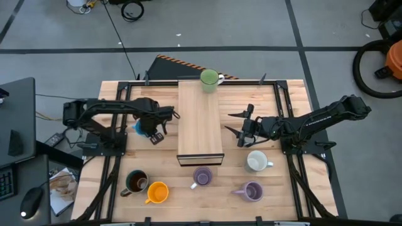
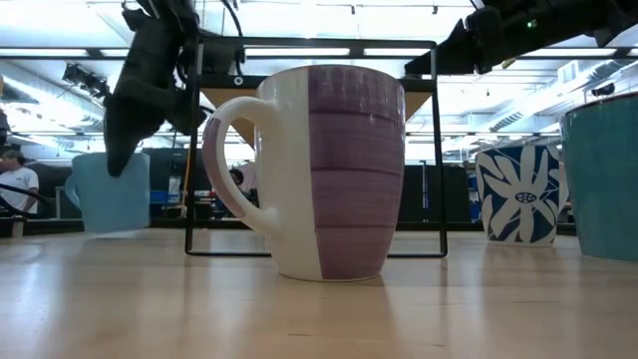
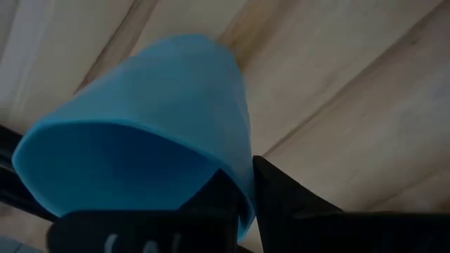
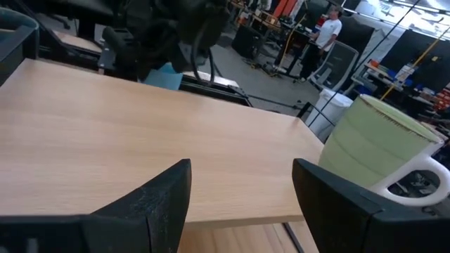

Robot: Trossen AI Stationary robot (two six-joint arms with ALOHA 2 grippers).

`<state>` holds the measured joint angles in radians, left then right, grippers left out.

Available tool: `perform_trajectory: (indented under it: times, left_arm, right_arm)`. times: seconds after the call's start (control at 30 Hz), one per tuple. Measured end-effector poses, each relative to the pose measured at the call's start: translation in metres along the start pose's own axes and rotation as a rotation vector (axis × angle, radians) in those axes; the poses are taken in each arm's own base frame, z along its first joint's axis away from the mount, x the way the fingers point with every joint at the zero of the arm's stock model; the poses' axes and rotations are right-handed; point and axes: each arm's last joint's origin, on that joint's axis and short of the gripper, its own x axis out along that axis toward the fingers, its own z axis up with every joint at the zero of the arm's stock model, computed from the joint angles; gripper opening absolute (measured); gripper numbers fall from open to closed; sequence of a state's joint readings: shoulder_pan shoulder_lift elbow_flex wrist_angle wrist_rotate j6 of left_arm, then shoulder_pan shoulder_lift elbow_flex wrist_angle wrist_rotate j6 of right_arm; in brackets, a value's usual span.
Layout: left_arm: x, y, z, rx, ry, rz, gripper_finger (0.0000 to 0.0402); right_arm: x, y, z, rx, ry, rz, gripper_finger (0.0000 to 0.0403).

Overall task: Place coffee mugs
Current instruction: Put the blue mug on the shelf

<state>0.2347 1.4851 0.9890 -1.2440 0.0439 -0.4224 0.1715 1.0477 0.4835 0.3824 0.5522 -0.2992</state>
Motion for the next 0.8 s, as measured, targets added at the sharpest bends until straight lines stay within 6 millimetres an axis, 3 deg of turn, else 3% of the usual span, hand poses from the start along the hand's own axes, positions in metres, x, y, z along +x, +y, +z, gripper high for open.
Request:
perform_trajectory:
  times: [0.17, 0.57, 0.8]
  left_arm:
    - [0.006, -0.001, 0.004, 0.026, 0.013, 0.041, 0.0044]
    - [0.0, 0.0, 0.005, 0.123, -0.075, 0.075, 0.0157]
    - [-0.012, 0.001, -0.004, 0.304, -0.209, 0.076, 0.0166]
  right_arm:
    - [0.0, 0.0, 0.0, -0.002, -0.002, -0.002, 0.0254]
    - [0.0, 0.0, 0.0, 0.0, -0.004, -0.004, 0.0254]
    - [0.0, -0.001, 0.0, 0.004, -0.002, -0.011, 0.0254]
